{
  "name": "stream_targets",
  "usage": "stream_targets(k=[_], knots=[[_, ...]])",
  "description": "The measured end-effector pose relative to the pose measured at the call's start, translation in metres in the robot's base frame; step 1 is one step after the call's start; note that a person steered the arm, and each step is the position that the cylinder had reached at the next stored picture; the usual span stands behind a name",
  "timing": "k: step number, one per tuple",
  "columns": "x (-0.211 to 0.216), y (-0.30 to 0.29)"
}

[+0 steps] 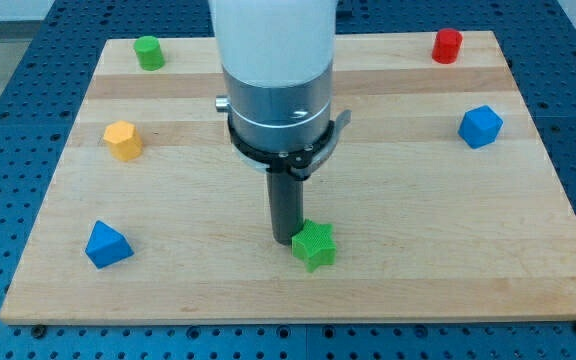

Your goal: Place the red star diagonal to the green star

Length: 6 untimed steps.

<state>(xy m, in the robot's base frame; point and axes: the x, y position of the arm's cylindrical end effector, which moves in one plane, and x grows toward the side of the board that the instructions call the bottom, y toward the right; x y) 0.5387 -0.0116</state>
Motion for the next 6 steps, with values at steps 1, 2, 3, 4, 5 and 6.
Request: stream_targets(k=[1, 2, 3, 4, 5, 6], knots=[[0.0, 0.001], [-0.002, 0.001], [-0.036, -0.011], [-0.076, -0.03], [-0.111, -0.047], [-0.148, -0.061]])
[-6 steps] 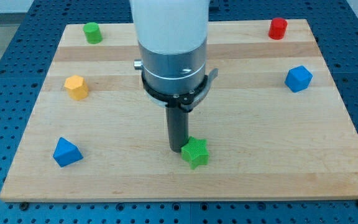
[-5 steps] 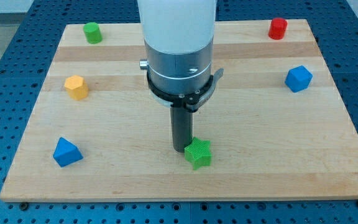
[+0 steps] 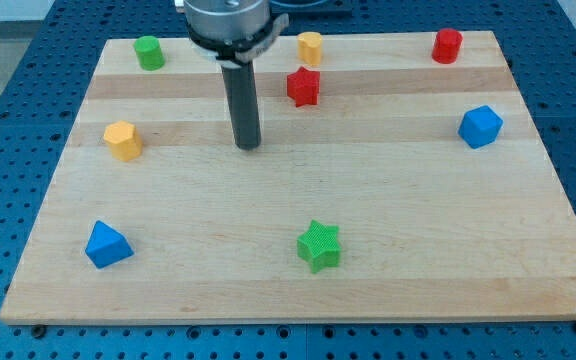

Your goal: Place the red star diagonal to the green star

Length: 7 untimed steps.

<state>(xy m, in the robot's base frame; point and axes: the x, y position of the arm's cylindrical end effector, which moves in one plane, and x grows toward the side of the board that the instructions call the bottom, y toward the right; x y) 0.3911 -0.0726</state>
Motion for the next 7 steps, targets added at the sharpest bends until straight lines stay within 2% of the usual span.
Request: stream_targets(k=[3, 7], knots=[[-0.102, -0.029], [-0.11, 0.053]])
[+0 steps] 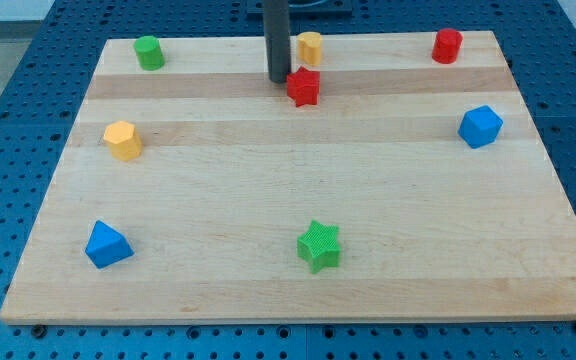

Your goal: Place the red star diagonal to the green star

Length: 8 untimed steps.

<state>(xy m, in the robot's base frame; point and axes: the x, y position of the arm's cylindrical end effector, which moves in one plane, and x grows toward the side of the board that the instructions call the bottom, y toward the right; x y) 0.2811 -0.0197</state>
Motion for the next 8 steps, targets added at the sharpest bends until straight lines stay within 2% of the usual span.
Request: stream_targets(k=[1, 3, 6, 8], knots=[[0.007, 0.018], [0.047, 0.029], [0.096, 0.076], [0.109, 0.114]])
